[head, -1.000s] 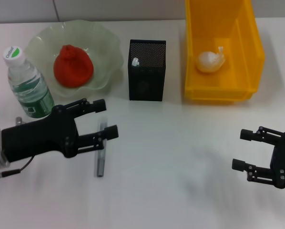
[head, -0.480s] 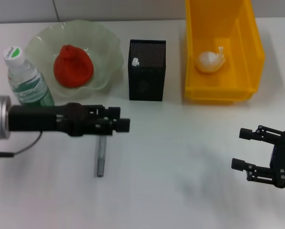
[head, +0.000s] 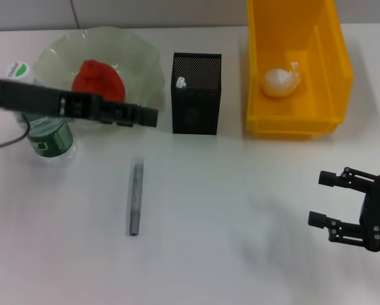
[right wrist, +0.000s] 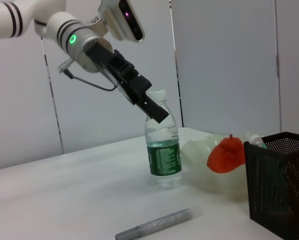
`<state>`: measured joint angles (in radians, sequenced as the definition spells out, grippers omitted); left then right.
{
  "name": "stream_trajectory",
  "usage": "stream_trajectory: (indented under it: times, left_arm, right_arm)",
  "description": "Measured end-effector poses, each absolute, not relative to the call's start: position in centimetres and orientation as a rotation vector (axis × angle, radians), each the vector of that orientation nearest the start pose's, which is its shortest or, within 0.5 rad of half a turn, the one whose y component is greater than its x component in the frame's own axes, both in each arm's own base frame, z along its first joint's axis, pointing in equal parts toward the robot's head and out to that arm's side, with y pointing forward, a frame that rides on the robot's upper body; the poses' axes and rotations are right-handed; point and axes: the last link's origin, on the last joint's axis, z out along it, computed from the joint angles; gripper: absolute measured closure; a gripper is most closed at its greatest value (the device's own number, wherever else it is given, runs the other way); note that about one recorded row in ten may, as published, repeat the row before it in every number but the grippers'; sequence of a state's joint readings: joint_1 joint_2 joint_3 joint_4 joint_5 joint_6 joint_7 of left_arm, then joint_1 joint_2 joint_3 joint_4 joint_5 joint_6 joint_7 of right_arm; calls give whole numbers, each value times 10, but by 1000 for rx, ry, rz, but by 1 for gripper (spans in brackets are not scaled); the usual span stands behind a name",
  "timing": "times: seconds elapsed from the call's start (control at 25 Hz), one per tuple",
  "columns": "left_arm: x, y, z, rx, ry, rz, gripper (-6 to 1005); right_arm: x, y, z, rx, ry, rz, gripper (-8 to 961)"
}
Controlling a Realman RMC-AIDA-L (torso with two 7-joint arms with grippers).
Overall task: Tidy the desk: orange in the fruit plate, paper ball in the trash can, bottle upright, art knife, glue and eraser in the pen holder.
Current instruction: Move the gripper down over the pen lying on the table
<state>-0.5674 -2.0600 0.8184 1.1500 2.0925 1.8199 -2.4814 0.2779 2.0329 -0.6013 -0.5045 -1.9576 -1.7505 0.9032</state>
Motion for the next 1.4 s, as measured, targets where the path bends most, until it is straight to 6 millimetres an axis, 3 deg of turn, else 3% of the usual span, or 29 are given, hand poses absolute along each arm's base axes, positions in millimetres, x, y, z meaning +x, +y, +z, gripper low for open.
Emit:
stream_trajectory:
  times: [0.24,0.48,0.72,1.08,1.4]
  left_arm:
    - [-172,351,53,-2657,-1540,-182,201]
    - [-154,359,31,-2629,-1504,146,201]
    - [-142,361,10,-2609,-1424,347,200]
    - [-148,363,-23,-2517,-1305,634,200]
    - [-156,368,-46,-2495,-1236,725,200]
  right_arm:
    - [329,231,8,-2641,398,816,198]
    - [329,232,8,-2638,399,812,199]
    - [329,232,7,-2634,399,815,199]
    - [328,233,8,-2628,399,817,199]
    - [328,234,9,-2623,398,818,198]
